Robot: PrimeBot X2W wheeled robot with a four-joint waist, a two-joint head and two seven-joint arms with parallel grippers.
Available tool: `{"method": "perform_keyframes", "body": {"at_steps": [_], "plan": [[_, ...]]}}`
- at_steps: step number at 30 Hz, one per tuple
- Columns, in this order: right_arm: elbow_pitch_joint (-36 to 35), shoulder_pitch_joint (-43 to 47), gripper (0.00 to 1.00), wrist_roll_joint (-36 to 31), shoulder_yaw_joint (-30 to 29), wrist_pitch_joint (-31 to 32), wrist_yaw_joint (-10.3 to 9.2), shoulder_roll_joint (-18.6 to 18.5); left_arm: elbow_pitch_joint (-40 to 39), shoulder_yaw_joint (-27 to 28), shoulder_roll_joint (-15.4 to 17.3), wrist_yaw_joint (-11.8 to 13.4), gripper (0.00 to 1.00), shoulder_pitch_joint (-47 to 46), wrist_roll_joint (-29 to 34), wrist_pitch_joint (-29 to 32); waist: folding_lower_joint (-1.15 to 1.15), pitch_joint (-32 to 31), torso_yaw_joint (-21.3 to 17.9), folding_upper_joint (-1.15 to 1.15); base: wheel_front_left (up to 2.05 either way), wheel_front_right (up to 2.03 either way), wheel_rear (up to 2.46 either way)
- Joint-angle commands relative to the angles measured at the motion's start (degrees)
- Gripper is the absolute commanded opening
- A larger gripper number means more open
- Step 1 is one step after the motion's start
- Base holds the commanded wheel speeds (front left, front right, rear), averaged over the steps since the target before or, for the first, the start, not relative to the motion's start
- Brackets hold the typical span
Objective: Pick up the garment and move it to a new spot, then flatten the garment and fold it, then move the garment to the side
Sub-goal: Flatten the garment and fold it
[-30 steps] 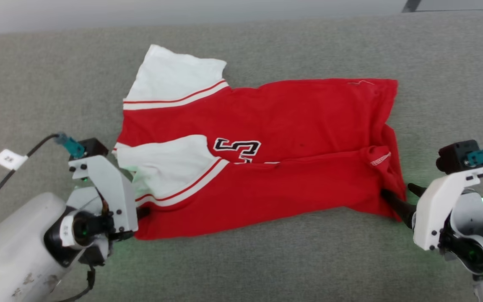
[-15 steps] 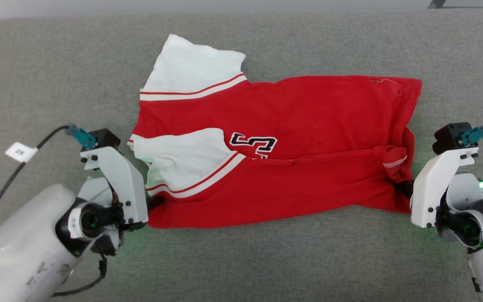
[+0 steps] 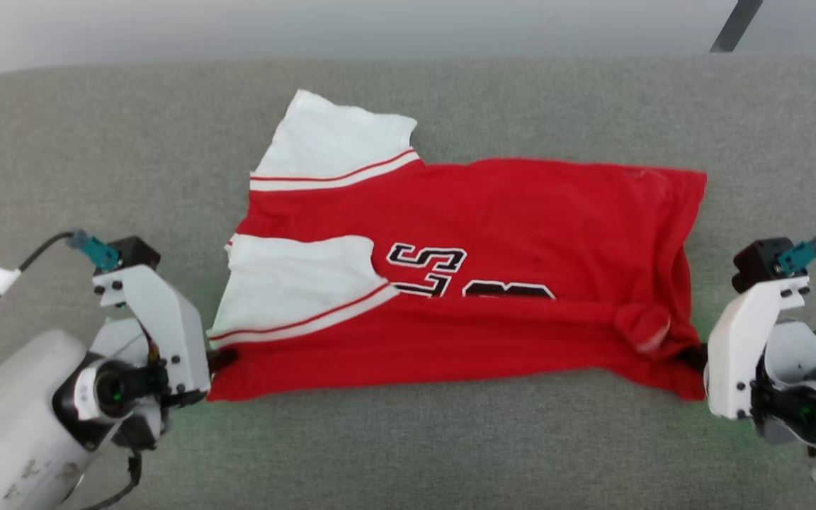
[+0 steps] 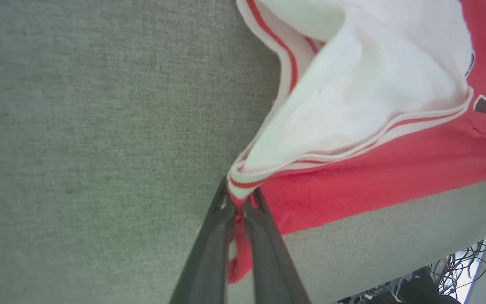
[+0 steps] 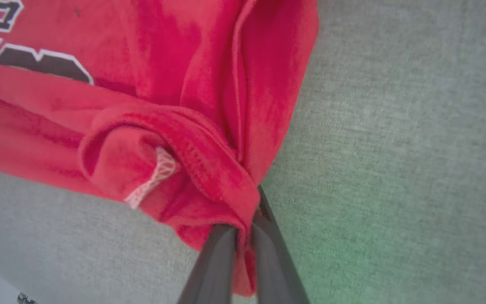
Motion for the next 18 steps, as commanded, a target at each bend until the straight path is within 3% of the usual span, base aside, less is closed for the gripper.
{"method": "perform_keyframes", "body": {"at_steps": [1,18], "plan": [[-1.0,2.0,0.00,0.5,0.0,1.1,-0.08,-1.2,-0.6,0.1,1.4,0.6,0.00,1.3,-0.1,0.3,0.00,-1.6,0.2,0.00,0.00,0.00,0.00],[-13.9,14.8,0.00,3.5,-2.3,10.0,-0.08,-4.1,-15.1,-0.8,9.7,7.7,0.00,13.9,-3.1,-0.5,0.00,-6.2,1.5,0.00,0.00,0.00,0.00]]}}
